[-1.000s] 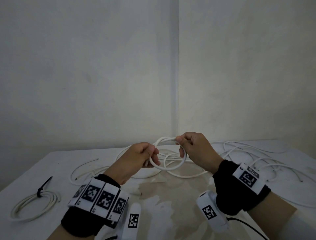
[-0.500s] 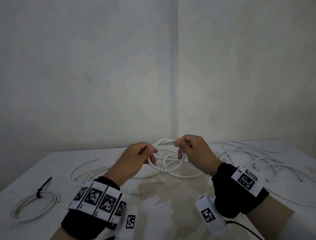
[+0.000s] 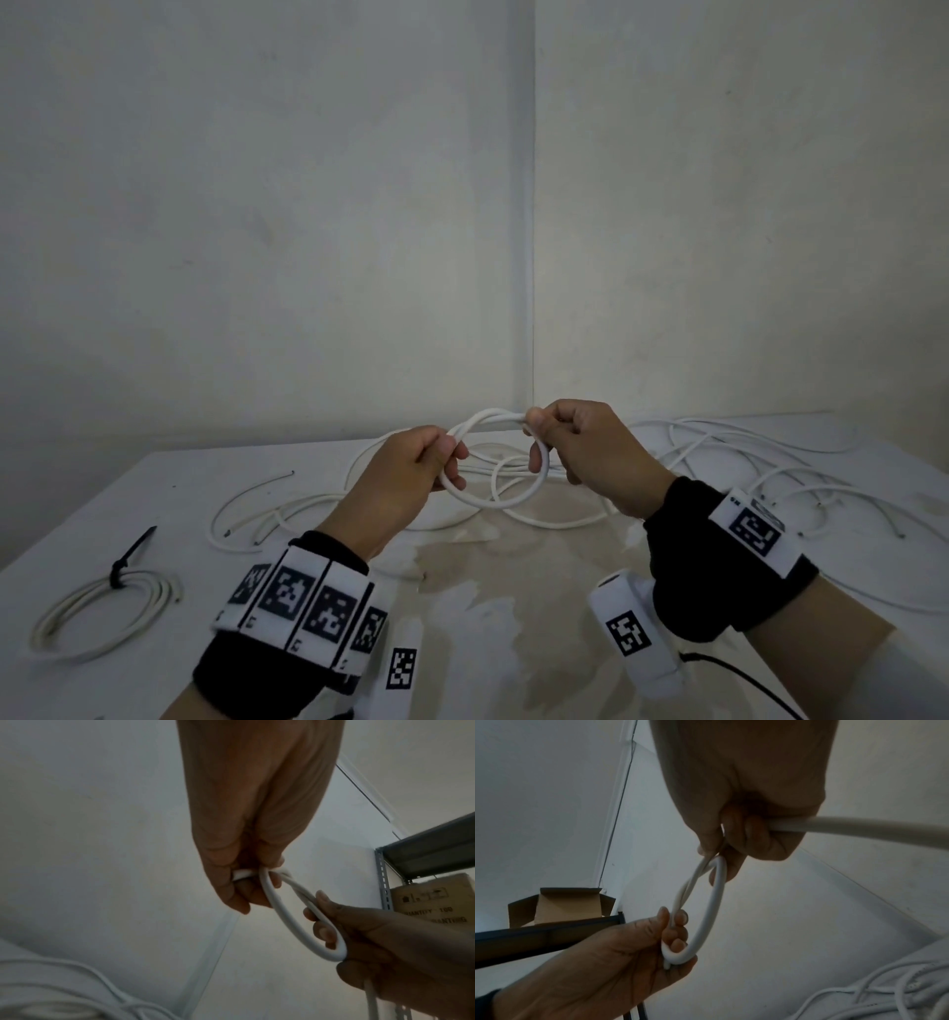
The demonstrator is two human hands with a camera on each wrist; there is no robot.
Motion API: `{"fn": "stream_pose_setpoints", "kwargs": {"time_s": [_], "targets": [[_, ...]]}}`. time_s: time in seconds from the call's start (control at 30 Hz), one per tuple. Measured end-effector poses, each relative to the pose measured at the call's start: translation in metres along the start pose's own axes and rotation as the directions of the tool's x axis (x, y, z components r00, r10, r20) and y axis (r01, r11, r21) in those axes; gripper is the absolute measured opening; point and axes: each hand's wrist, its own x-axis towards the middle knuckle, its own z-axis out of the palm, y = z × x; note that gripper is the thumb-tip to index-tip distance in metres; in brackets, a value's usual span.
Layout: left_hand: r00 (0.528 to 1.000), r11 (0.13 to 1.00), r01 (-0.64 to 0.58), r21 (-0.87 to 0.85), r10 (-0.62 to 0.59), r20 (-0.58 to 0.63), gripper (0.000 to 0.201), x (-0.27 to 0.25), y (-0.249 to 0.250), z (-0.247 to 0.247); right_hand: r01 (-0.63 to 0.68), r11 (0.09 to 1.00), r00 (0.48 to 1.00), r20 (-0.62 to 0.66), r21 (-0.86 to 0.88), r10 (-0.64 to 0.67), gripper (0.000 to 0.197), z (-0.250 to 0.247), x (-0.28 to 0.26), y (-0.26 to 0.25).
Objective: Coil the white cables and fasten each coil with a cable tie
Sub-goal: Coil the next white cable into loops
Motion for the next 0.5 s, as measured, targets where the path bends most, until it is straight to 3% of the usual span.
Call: {"fn": "stream_pose_setpoints", "kwargs": {"time_s": [0.13,0.3,0.5], "targets": [[0.999,0.993,-0.024,-0.118,0.019,-0.043,0.032,-0.003,-0.001,-0.001,0.033,0.999,0.999,0.034,0.034,-0.034,0.028,-0.005,0.002,0.0],[0.986,0.968,-0.041,-0.247,0.0,-0.165,0.032,-0.001,-0.003,-0.027,0.121,0.939,0.993,0.033,-0.322,-0.117,0.029,-0.021,0.003,0.029],[0.956,0.942,-0.025,-0.335,-0.075,-0.284,0.034,-0.004,-0.013,-0.05,0.097,0.874,0.987,-0.066,-0.476,-0.146,0.024,-0.058,0.011,0.059]]}}
